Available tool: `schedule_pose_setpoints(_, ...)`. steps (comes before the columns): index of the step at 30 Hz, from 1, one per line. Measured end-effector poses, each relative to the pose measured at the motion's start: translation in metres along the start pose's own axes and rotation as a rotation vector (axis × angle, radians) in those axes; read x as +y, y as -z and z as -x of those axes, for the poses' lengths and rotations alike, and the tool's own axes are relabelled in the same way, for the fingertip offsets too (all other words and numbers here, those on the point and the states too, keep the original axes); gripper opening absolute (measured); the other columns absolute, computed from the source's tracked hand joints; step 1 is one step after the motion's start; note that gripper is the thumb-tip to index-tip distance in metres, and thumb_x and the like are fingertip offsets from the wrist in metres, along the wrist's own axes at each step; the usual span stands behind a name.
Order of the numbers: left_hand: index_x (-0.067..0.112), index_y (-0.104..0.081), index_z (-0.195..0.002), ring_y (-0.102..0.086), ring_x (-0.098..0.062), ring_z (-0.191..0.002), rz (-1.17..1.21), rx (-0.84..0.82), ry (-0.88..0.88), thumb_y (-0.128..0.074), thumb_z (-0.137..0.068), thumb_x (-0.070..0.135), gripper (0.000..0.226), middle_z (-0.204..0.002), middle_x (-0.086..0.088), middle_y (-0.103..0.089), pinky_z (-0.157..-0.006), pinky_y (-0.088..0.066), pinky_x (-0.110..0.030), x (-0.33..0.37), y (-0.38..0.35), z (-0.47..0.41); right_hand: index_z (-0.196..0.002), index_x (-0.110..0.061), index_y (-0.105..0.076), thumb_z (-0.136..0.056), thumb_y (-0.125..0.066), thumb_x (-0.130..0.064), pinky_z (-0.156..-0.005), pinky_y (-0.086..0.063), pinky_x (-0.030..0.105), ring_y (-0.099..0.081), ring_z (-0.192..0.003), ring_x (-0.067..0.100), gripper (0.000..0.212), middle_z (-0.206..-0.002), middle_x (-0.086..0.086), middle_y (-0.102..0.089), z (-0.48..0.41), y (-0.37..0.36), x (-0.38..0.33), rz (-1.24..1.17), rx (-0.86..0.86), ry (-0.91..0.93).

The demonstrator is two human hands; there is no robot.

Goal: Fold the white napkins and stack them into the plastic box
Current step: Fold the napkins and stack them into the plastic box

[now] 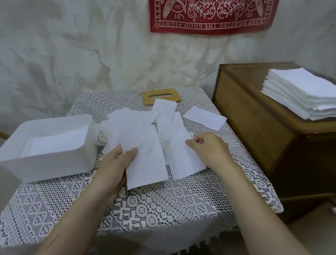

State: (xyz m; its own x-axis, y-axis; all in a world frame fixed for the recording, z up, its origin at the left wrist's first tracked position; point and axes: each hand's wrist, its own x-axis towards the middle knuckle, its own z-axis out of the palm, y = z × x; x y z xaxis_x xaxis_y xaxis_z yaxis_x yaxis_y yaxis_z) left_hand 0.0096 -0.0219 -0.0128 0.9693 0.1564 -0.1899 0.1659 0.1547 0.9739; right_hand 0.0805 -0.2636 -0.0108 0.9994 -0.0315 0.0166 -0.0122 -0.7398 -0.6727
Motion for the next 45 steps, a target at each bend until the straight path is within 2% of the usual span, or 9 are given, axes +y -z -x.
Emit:
schedule_pose_setpoints(8, 0.022, -0.066, -0.125, -0.076, -0.017, -0.100, 0.015, -0.014, -0.010, -0.055, -0.105, 0.022, 0.023, -0.113, 0.005, -0.079, -0.076, -0.058, -0.036, -0.001, 0.001, -0.003, -0.092, -0.026, -0.068, -0.094, -0.067, -0.032, -0.064, -0.040, 0.028, -0.062, -0.088, 0.019, 0.006, -0.090, -0.009, -0.065, -0.013, -0.002, 0.000, 0.002, -0.064, 0.012)
schedule_pose_setpoints(12, 0.020, -0.066, -0.126, -0.077, -0.016, -0.099, 0.042, -0.006, -0.008, -0.056, -0.106, 0.022, 0.022, -0.113, 0.004, -0.079, -0.067, -0.059, -0.029, 0.000, 0.000, -0.004, -0.096, -0.015, -0.066, -0.098, -0.066, -0.021, -0.062, -0.047, 0.030, -0.068, -0.074, 0.022, 0.006, -0.088, 0.014, -0.075, -0.008, 0.006, -0.005, -0.517, -0.130, 0.087)
schedule_pose_setpoints(16, 0.020, -0.066, -0.124, -0.077, -0.015, -0.097, 0.067, 0.005, -0.011, -0.056, -0.105, 0.020, 0.021, -0.113, 0.003, -0.079, -0.066, -0.059, -0.027, 0.000, -0.002, -0.004, -0.096, -0.013, -0.067, -0.099, -0.064, -0.012, -0.050, -0.047, 0.017, -0.066, -0.061, 0.008, 0.005, -0.078, -0.001, -0.075, 0.008, 0.020, -0.020, -0.879, -0.158, 0.083)
schedule_pose_setpoints(19, 0.020, -0.067, -0.122, -0.076, -0.016, -0.101, 0.079, 0.002, -0.016, -0.055, -0.105, 0.020, 0.020, -0.111, 0.004, -0.079, -0.079, -0.059, -0.035, -0.002, -0.003, -0.002, -0.094, -0.015, -0.066, -0.099, -0.064, -0.013, -0.049, -0.045, 0.016, -0.064, -0.060, 0.006, 0.006, -0.077, -0.004, -0.073, 0.016, 0.018, -0.027, -1.015, -0.218, 0.033)
schedule_pose_setpoints(24, 0.019, -0.065, -0.122, -0.075, -0.011, -0.102, 0.206, -0.043, 0.001, -0.050, -0.108, 0.020, 0.020, -0.113, 0.004, -0.079, -0.072, -0.061, -0.025, -0.001, -0.012, 0.002, -0.094, -0.007, -0.067, -0.098, -0.067, -0.025, -0.044, -0.043, 0.020, -0.063, -0.059, 0.013, 0.019, -0.084, 0.010, -0.074, 0.023, -0.005, -0.032, -0.791, -0.250, -0.026)
schedule_pose_setpoints(28, 0.019, -0.065, -0.123, -0.075, -0.013, -0.105, 0.215, -0.040, 0.009, -0.049, -0.108, 0.023, 0.022, -0.118, 0.002, -0.078, -0.071, -0.061, -0.024, -0.003, -0.015, 0.003, -0.089, -0.008, -0.071, -0.097, -0.068, -0.025, -0.065, -0.052, 0.036, -0.071, -0.073, 0.023, 0.019, -0.088, 0.011, -0.077, 0.022, -0.013, -0.034, -0.611, -0.147, 0.039)
schedule_pose_setpoints(32, 0.020, -0.064, -0.127, -0.074, -0.015, -0.109, 0.205, -0.032, 0.006, -0.048, -0.108, 0.029, 0.026, -0.121, 0.002, -0.077, -0.076, -0.062, -0.029, -0.005, -0.015, 0.002, -0.095, -0.009, -0.070, -0.095, -0.070, -0.019, -0.078, -0.058, 0.049, -0.075, -0.084, 0.032, 0.010, -0.091, 0.011, -0.078, 0.020, -0.020, -0.036, -0.686, -0.153, 0.020)
schedule_pose_setpoints(38, 0.022, -0.063, -0.131, -0.072, -0.017, -0.113, 0.165, -0.056, 0.009, -0.048, -0.106, 0.043, 0.036, -0.122, 0.002, -0.076, -0.097, -0.056, -0.043, -0.004, -0.015, 0.002, -0.090, -0.014, -0.069, -0.096, -0.069, -0.017, -0.073, -0.052, 0.034, -0.069, -0.072, 0.014, 0.007, -0.082, 0.000, -0.077, 0.023, -0.030, -0.046, -0.819, -0.174, 0.002)
schedule_pose_setpoints(45, 0.018, -0.064, -0.128, -0.075, -0.019, -0.106, 0.095, -0.060, -0.026, -0.058, -0.103, 0.027, 0.027, -0.117, -0.002, -0.077, -0.092, -0.060, -0.044, -0.007, -0.014, 0.004, -0.084, -0.019, -0.069, -0.092, -0.073, -0.024, -0.073, -0.051, 0.035, -0.070, -0.072, 0.016, 0.011, -0.077, -0.001, -0.076, 0.023, -0.039, -0.049, -0.743, -0.169, 0.028)
